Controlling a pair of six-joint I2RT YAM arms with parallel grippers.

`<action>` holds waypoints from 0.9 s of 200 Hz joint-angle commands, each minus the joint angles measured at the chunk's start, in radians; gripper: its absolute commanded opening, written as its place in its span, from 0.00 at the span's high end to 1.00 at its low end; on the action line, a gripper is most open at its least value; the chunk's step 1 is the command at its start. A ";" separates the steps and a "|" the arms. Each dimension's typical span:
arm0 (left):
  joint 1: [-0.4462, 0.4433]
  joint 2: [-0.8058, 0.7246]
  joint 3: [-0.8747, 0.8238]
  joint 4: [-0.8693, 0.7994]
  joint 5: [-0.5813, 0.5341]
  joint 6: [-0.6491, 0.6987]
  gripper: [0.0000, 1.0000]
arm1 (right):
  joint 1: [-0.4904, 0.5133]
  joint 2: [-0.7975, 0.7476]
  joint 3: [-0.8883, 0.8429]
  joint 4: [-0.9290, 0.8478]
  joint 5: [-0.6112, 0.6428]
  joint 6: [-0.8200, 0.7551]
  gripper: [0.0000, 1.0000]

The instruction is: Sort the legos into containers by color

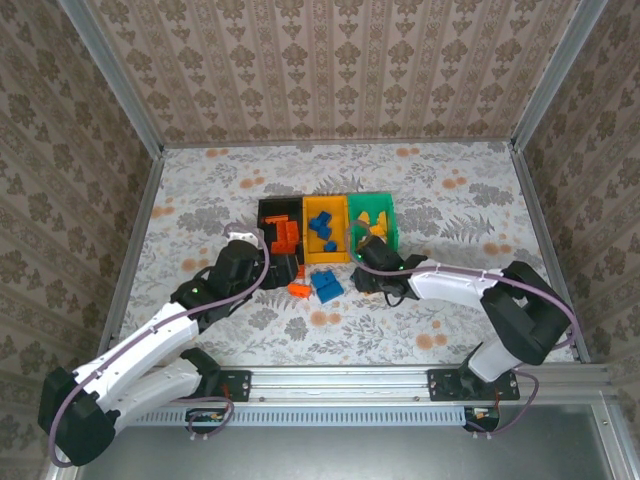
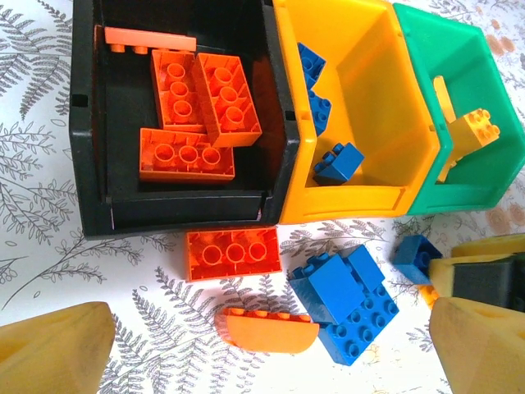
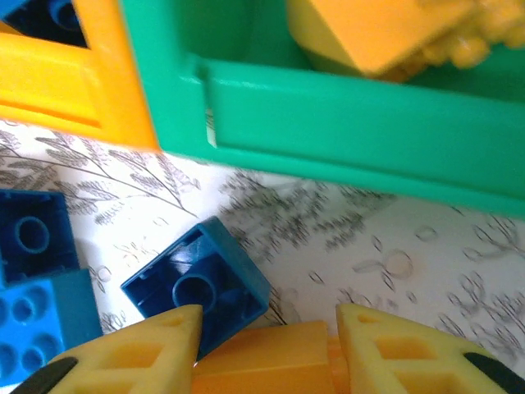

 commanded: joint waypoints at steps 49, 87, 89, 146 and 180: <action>0.005 -0.011 -0.040 0.007 -0.004 -0.017 0.00 | -0.011 -0.235 -0.016 -0.144 0.047 0.000 0.64; 0.009 -0.024 -0.043 0.010 0.005 -0.014 0.00 | -0.050 -0.265 0.046 -0.158 0.046 -0.026 0.64; 0.009 -0.023 -0.042 0.012 0.006 -0.013 0.00 | -0.055 -0.263 0.055 -0.157 0.045 -0.028 0.64; 0.008 -0.002 -0.072 0.015 0.035 -0.013 0.00 | -0.180 -0.068 0.288 -0.099 0.025 -0.062 0.63; 0.010 -0.009 -0.092 0.001 0.046 -0.007 0.00 | -0.202 0.110 0.444 -0.095 0.019 -0.077 0.61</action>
